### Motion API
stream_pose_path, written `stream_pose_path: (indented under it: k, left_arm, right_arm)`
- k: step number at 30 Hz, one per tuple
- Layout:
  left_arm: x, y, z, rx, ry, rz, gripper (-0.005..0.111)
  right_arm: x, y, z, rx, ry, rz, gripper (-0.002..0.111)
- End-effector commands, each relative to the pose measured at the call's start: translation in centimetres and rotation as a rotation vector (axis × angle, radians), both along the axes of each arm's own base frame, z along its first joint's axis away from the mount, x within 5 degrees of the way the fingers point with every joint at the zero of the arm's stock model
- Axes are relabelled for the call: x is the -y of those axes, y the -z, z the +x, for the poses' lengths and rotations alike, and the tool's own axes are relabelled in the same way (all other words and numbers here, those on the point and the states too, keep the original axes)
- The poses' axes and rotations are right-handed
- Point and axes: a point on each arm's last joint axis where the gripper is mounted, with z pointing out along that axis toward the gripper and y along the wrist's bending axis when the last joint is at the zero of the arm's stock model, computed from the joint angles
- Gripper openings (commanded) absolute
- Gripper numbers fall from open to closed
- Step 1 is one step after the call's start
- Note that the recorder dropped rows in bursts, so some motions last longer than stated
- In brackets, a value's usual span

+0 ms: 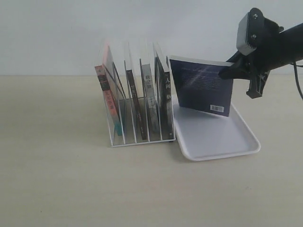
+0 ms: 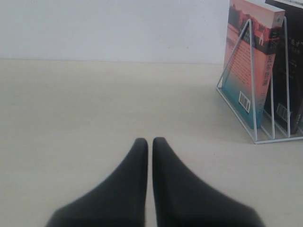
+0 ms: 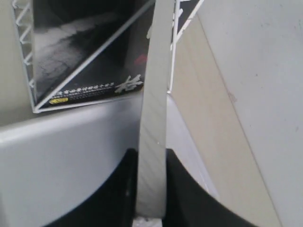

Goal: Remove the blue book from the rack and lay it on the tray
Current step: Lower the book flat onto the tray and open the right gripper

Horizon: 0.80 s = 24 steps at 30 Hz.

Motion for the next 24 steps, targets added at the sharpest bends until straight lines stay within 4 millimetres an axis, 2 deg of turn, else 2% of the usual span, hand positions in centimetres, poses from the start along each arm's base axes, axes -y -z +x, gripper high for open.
stream_pose_path:
  k: [1,4,9,13,19,24]
  left_arm:
    - [0.0,-0.1,0.0,0.008,-0.002,-0.004,0.004]
    - [0.0,-0.1,0.0,0.008,-0.002,-0.004,0.004]
    - [0.0,-0.1,0.0,0.008,-0.002,-0.004,0.004]
    - [0.0,-0.1,0.0,0.008,-0.002,-0.004,0.004]
    - [0.0,-0.1,0.0,0.008,-0.002,-0.004,0.004]
    - [0.0,-0.1,0.0,0.008,-0.002,-0.004,0.004]
  right_arm:
    - [-0.2,-0.9,0.0,-0.004,0.023,0.046,0.025]
    - [0.0,-0.9,0.2,0.009,0.043,0.037,0.031]
    - [0.3,-0.6,0.8,0.028,0.096,0.016,0.031]
    - [0.2,-0.5,0.5,-0.042,0.114,0.054,0.031]
    - [0.1,-0.2,-1.1,-0.248,0.092,0.048,0.031]
    - [1.0,-2.4,-3.4,-0.374,0.204,-0.038,0.031]
